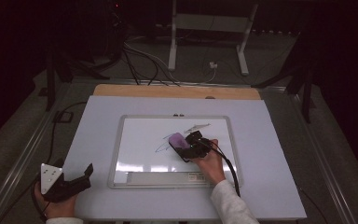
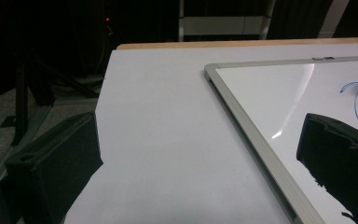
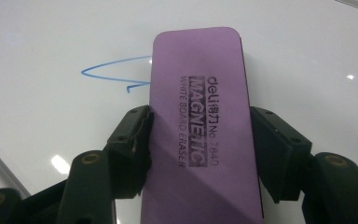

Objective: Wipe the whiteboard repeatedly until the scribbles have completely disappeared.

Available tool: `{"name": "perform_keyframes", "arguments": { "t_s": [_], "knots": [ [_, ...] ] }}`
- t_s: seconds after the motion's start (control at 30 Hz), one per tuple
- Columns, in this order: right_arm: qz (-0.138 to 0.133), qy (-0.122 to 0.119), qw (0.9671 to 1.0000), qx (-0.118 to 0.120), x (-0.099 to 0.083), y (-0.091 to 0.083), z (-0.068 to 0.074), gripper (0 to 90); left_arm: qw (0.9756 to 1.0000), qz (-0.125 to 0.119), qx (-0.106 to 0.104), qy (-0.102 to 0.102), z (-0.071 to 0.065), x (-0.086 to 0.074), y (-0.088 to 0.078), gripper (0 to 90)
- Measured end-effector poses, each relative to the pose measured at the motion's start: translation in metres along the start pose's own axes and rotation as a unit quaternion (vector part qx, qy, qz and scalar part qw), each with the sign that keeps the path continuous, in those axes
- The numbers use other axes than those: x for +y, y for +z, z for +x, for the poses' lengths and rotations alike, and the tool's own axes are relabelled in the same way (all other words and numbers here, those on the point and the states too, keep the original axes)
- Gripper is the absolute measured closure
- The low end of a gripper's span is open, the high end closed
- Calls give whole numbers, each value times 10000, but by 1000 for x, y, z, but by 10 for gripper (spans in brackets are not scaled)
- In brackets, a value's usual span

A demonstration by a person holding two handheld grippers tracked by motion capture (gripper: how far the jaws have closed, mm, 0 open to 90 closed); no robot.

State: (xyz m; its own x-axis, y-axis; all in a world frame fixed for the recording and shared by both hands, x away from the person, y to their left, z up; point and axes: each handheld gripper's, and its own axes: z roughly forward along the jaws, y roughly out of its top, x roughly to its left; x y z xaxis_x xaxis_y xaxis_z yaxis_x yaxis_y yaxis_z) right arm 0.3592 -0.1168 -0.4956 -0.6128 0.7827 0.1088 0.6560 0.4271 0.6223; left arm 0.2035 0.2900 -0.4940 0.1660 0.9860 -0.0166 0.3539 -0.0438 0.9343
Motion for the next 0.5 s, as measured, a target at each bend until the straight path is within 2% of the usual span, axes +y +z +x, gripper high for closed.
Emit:
{"name": "perform_keyframes", "arguments": {
  "t_s": [0.03, 0.07, 0.13, 0.2, 0.23, 0.3, 0.37, 0.5],
  "knots": [
    [0, 0, 10000, 0, 0, 0, 0, 411, 10000, -14, 3, -6, 0, 0, 0, 4],
    [-18, 50, 9999, -150, 0, 0, -1, 411, 10000, -22, 9, -7, 0, 0, -1, 4],
    [-97, 264, 9984, -491, 0, -1, -6, 410, 10000, -26, 16, -17, 0, 0, -1, 4],
    [-153, 553, 9965, -610, -1, -1, -14, 410, 10000, -24, 16, -13, 1, 0, -1, 4],
    [-139, 584, 9963, -616, 0, -1, -15, 410, 10000, -21, 13, -14, 1, 0, -1, 4],
    [-100, 469, 9966, -672, 1, -1, -10, 410, 10000, 5, 0, 5, 1, 0, 0, 4],
    [-62, 352, 9986, -377, 1, 1, -4, 410, 10000, 12, -1, 21, 0, 0, 1, 4],
    [-35, -172, 9998, 58, 1, 4, 15, 410, 10000, 5, 0, 21, -1, 0, 0, 4]
  ]
}}
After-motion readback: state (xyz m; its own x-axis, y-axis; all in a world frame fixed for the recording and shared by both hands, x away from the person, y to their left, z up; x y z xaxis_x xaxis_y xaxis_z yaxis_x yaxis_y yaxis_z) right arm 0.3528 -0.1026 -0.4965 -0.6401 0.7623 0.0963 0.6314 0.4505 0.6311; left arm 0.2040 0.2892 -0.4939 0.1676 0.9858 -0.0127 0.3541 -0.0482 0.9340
